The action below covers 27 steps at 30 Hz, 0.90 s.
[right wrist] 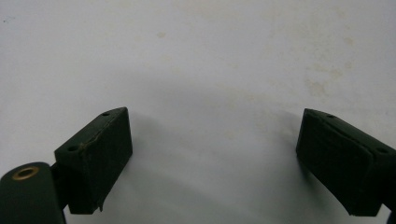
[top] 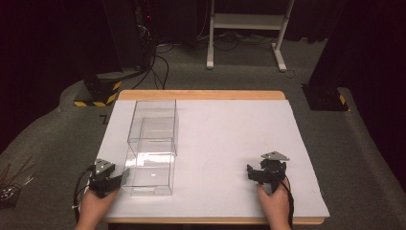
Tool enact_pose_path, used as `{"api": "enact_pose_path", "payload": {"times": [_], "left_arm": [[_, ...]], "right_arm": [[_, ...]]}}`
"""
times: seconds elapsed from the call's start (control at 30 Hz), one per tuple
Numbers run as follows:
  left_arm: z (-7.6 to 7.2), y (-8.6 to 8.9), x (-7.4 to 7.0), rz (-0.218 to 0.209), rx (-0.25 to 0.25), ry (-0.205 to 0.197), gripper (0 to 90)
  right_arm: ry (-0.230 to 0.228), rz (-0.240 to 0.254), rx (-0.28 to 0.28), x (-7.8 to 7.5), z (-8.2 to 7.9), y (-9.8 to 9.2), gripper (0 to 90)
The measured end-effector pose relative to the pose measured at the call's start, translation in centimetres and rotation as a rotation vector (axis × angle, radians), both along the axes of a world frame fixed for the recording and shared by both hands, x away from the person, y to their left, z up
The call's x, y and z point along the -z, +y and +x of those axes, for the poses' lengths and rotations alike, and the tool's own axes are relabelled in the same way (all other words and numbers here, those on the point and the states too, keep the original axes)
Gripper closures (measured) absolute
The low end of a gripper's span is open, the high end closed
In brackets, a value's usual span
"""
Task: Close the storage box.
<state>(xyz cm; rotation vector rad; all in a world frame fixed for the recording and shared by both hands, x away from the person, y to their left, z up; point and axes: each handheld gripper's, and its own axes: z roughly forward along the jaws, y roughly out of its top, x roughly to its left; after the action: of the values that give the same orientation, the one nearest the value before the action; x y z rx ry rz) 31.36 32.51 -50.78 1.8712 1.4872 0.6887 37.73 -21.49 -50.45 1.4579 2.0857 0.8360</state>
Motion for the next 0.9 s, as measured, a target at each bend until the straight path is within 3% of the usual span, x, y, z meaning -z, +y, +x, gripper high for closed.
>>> {"api": "enact_pose_path", "payload": {"times": [0.9], "left_arm": [[0.09, -0.06, -0.11, 0.000, 0.003, 0.009, 35.0]], "right_arm": [[0.001, 0.006, -0.001, 0.03, 0.01, -0.03, 10.0]]}}
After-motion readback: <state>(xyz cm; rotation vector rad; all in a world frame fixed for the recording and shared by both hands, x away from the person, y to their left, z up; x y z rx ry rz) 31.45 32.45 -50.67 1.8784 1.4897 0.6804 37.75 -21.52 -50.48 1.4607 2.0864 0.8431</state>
